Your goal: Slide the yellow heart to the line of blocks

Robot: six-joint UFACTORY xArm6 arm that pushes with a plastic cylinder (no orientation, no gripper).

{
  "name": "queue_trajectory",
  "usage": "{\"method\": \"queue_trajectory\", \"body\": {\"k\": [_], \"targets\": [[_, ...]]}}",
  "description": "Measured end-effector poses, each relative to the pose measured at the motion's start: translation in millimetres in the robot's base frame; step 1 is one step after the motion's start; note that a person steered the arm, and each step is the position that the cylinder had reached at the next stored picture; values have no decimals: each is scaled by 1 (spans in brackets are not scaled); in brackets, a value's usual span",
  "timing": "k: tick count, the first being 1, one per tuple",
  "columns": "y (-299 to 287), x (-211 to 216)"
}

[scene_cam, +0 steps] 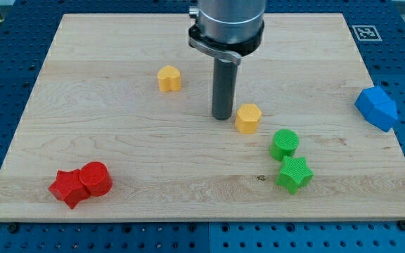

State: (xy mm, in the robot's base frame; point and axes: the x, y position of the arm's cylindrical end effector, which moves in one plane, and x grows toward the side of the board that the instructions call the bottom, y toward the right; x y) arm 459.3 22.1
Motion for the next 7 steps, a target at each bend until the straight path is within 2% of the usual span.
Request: {"method": "queue_trajectory", "body": {"k": [2, 3, 5, 6, 7], "targets": [[68, 7], [43, 7], [-106, -11], [-138, -58], [-104, -92]]}}
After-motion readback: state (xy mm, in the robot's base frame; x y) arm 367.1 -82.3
